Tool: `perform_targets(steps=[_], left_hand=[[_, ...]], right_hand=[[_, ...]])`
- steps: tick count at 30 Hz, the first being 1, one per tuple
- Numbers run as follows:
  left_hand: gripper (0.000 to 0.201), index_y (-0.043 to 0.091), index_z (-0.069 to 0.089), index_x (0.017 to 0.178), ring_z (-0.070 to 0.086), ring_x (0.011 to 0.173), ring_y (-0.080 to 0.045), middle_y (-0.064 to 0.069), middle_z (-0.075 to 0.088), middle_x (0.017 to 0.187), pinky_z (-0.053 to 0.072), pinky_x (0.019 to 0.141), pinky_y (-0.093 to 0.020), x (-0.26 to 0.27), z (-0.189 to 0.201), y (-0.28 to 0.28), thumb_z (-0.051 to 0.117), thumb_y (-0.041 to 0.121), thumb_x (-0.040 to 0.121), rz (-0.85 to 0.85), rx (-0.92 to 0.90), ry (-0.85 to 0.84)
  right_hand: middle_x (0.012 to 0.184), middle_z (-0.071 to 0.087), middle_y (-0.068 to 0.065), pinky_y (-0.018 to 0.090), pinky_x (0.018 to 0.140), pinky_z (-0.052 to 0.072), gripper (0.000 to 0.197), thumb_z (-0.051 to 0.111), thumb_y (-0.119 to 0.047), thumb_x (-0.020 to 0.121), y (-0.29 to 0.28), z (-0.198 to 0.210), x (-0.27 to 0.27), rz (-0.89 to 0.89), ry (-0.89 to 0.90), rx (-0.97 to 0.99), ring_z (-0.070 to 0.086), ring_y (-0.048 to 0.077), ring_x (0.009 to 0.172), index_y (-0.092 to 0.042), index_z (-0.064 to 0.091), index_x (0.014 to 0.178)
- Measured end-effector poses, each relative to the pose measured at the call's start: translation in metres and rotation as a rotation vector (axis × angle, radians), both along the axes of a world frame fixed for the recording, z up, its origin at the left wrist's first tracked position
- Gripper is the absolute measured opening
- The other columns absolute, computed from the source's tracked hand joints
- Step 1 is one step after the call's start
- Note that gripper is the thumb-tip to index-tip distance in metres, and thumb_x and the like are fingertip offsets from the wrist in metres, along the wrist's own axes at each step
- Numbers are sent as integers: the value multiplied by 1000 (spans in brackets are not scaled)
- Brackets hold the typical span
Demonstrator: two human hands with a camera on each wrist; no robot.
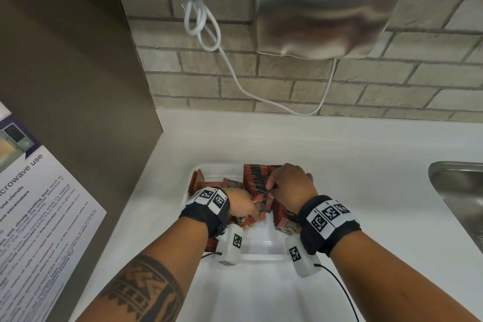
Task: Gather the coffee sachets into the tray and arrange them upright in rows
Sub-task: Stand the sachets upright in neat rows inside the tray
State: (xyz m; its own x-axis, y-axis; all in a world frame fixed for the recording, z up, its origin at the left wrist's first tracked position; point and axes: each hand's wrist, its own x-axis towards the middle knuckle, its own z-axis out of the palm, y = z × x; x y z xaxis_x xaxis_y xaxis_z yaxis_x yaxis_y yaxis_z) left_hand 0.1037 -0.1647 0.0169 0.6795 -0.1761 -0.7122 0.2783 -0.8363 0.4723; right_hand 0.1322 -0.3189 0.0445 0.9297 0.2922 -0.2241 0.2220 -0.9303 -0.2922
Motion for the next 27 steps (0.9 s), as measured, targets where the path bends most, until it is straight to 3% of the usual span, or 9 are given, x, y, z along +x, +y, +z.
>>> perform_targets(steps=[5, 8, 10, 11, 14, 17, 22, 25, 27], left_hand=[[40, 1, 73, 106, 65, 82, -24, -12, 75, 95, 54, 98, -45, 0, -2, 4, 68, 36, 88, 27, -34, 24], [32, -3, 71, 114, 65, 79, -26, -19, 74, 102, 58, 85, -40, -3, 0, 10, 70, 19, 91, 139, -209, 74], [22, -4, 71, 112, 65, 70, -20, -10, 71, 86, 60, 76, -34, -5, 3, 15, 67, 6, 92, 222, -399, 80], [17, -1, 71, 109, 67, 71, -16, -6, 71, 84, 61, 78, -33, -7, 3, 18, 67, 3, 93, 262, -504, 75], [25, 13, 66, 114, 71, 99, -16, -6, 74, 107, 59, 84, -31, -9, 4, 25, 65, -2, 94, 362, -762, 26], [33, 15, 64, 118, 71, 103, -17, -5, 74, 108, 58, 86, -30, -12, 8, 27, 65, -5, 92, 376, -870, -27], [37, 14, 63, 117, 70, 103, -21, -9, 73, 108, 58, 93, -35, -17, 9, 26, 63, -11, 90, 400, -922, -78], [31, 11, 64, 114, 70, 105, -22, -9, 73, 108, 58, 94, -37, -18, 9, 22, 66, -8, 91, 381, -858, -131], [24, 7, 67, 113, 72, 99, -19, -8, 74, 104, 60, 88, -32, -18, 13, 22, 71, 1, 91, 346, -751, -145]], right_hand=[[105, 63, -10, 38, 97, 39, 18, 68, -23, 83, -2, 1, -1, -8, -5, 68, 56, 17, 106, -37, 63, 73], [91, 65, -15, 38, 91, 45, 21, 64, -22, 82, -9, -2, -1, -25, -35, 188, 60, 13, 95, -37, 64, 67], [83, 65, -19, 26, 80, 47, 20, 62, -21, 87, -14, 0, -4, 3, -8, 288, 60, 8, 86, -37, 67, 75], [83, 66, -19, 18, 72, 44, 18, 60, -20, 90, -16, 3, -7, 23, 19, 330, 60, 5, 83, -35, 68, 83], [85, 70, -15, 12, 64, 40, 6, 65, -27, 92, -18, 12, -13, 58, 72, 456, 62, 0, 79, -29, 70, 95], [86, 71, -12, 17, 70, 44, 2, 70, -32, 90, -16, 17, -11, 30, 54, 527, 64, 1, 82, -31, 71, 92], [84, 71, -11, 13, 68, 43, 2, 72, -30, 89, -13, 28, -12, 54, 38, 520, 63, 1, 78, -29, 73, 89], [82, 71, -10, 8, 63, 41, 3, 70, -25, 90, -10, 31, -14, 74, 25, 514, 61, 0, 74, -24, 73, 89], [83, 70, -11, 7, 63, 39, 5, 68, -24, 92, -10, 32, -13, 77, 1, 481, 60, -1, 75, -24, 73, 89]])
